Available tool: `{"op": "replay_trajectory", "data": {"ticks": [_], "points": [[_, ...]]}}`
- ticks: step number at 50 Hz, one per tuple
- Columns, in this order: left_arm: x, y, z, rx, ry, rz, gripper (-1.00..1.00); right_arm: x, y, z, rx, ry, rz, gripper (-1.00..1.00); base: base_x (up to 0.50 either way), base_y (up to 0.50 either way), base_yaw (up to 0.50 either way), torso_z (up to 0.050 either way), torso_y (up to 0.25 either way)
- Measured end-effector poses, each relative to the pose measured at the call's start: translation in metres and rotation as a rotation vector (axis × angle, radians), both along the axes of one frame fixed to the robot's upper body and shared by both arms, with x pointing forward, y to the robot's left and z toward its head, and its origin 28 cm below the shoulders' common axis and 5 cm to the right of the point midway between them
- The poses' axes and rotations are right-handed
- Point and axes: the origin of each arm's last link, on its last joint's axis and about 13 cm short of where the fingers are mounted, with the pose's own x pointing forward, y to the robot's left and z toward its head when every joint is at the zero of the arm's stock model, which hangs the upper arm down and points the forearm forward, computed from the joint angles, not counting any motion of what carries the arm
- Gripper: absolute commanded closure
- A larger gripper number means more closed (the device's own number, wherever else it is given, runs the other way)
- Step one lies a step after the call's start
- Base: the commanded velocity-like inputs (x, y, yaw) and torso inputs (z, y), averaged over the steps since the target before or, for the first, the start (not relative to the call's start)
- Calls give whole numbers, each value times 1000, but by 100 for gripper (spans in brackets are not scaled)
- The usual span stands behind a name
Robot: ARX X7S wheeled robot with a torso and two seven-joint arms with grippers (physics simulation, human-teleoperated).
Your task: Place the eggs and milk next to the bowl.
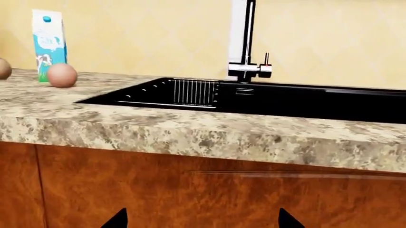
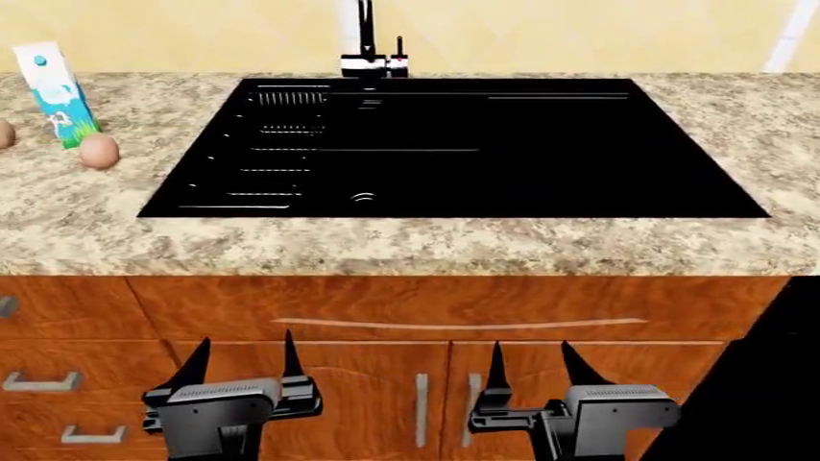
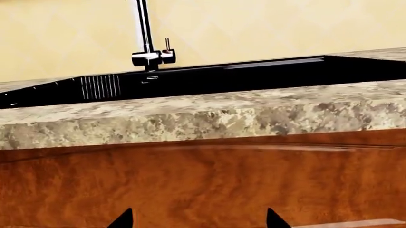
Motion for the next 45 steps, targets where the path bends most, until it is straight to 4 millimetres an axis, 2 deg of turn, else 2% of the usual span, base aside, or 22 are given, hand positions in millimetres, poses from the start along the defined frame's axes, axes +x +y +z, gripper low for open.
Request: {"op": "replay_trajectory", "data": {"ticks": [45], "points": [[-1,0,0,-3,0,-5,-100,0,0,0,-8,-2,-14,-100,6,500,0,0,0]]}}
